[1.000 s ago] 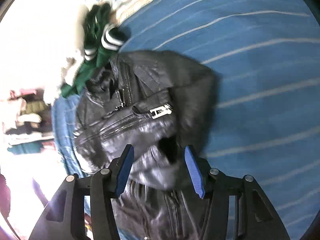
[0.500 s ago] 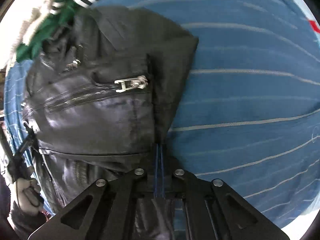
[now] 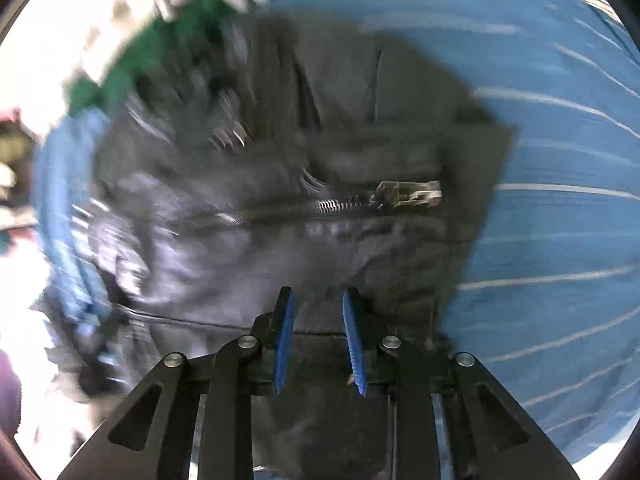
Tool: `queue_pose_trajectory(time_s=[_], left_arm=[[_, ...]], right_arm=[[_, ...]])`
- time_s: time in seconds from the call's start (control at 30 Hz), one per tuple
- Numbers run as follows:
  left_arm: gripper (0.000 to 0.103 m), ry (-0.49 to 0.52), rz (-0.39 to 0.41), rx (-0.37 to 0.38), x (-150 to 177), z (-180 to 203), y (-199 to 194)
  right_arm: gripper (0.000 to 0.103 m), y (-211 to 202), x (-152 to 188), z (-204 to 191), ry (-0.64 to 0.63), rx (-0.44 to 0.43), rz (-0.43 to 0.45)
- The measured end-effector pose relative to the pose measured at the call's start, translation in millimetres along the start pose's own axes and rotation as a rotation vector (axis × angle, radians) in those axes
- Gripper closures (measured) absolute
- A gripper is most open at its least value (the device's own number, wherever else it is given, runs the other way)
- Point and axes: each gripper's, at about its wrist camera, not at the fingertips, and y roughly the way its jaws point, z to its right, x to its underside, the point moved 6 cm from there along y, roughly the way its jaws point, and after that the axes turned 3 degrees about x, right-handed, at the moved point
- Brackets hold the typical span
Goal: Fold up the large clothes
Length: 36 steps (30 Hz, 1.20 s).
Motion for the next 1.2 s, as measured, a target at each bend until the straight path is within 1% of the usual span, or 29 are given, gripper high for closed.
queue_pose_trajectory(time_s=[0.07, 0.13, 0.17, 0.2, 0.23, 0.27, 0.3, 0.37, 0.4, 0.47, 0.53, 0.63, 0.67, 0.7, 0.73, 0.77, 0.8, 0.83, 0.9, 0.97, 1.0, 1.03, 1.07, 1.1, 1.13, 1.17, 1.2], left_arm=[[0.0, -0.021, 0.008, 0.028, -4, -2, 3], [0.0, -0.049, 0.018, 0.05, -5, -3, 5], [0.0, -0.062, 0.025, 0.059, -4, -3, 4], [0.0, -0.071, 0.026, 0.067, -3, -4, 4], [0.0, -0.074, 0.024, 0.072, -3, -5, 2], [0.0, -0.07, 0.019, 0.067, -3, -4, 0], [0.0, -0.069, 0.011, 0.05, -2, -6, -4], [0.0, -0.077, 0.016, -0.006, 2, -10, -22], [0.0, -0.076, 0.017, -0.032, 5, -10, -30], [0.0, -0.082, 0.027, -0.054, 16, -6, -55], [0.0, -0.073, 0.014, -0.069, 30, 4, -68], [0.0, -0.019, -0.027, -0.082, 51, 31, -66], [0.0, 0.006, -0.035, -0.096, 58, 41, -59], [0.0, 0.033, -0.046, -0.125, 64, 51, -49], [0.0, 0.047, -0.055, -0.151, 66, 53, -41], [0.0, 0.049, -0.056, -0.159, 68, 56, -33], [0.0, 0.037, -0.052, -0.154, 68, 54, -31], [0.0, 0.016, -0.051, -0.144, 68, 53, -31], [0.0, -0.004, -0.048, -0.13, 69, 50, -31], [0.0, -0.013, -0.041, -0.138, 70, 50, -32], [0.0, -0.022, -0.043, -0.157, 69, 50, -34], [0.0, -0.025, -0.045, -0.178, 70, 51, -37], [0.0, -0.027, -0.052, -0.218, 70, 52, -41], [0.0, -0.027, -0.063, -0.271, 72, 54, -47], [0.0, -0.032, -0.07, -0.303, 73, 55, -52], [0.0, -0.047, -0.076, -0.34, 76, 58, -63], [0.0, -0.059, -0.078, -0.357, 79, 61, -71]], right_arm=[[0.084, 17, -8, -2, 0.011, 0.002, -0.022], [0.084, 10, -13, -4, 0.02, 0.008, -0.049], [0.082, 0, -12, -5, 0.013, -0.002, -0.035], [0.081, -8, -10, -6, 0.013, -0.007, -0.018], [0.08, -23, -5, -4, 0.01, -0.006, 0.017], [0.075, -38, 3, 0, 0.006, 0.001, 0.051], [0.064, -49, 14, 6, 0.004, 0.027, 0.068], [0.05, -60, 35, 17, -0.006, 0.069, 0.075], [0.049, -59, 44, 20, -0.017, 0.085, 0.066], [0.049, -49, 58, 25, -0.054, 0.108, 0.039], [0.049, -28, 63, 22, -0.1, 0.124, 0.012], [0.049, 4, 59, 12, -0.136, 0.097, -0.024], [0.051, 15, 56, 12, -0.14, 0.123, -0.026], [0.064, 20, 53, 18, -0.127, 0.156, -0.01], [0.074, 19, 53, 27, -0.093, 0.164, 0.001], [0.08, 17, 52, 37, -0.046, 0.128, 0.005], [0.081, 13, 53, 49, 0.008, 0.082, 0.01], [0.081, 12, 54, 54, 0.019, 0.063, 0.012], [0.081, 18, 53, 54, -0.012, 0.049, 0.002], [0.079, 25, 49, 48, -0.037, 0.049, -0.025], [0.076, 25, 46, 46, -0.049, 0.044, -0.045], [0.075, 24, 42, 45, -0.054, 0.028, -0.062], [0.073, 19, 41, 45, -0.063, -0.004, -0.069], [0.069, 12, 41, 48, -0.069, -0.036, -0.067], [0.064, 2, 42, 53, -0.075, -0.051, -0.055], [0.043, -6, 43, 59, -0.084, -0.041, -0.038], [0.03, -14, 47, 66, -0.101, -0.045, -0.021]])
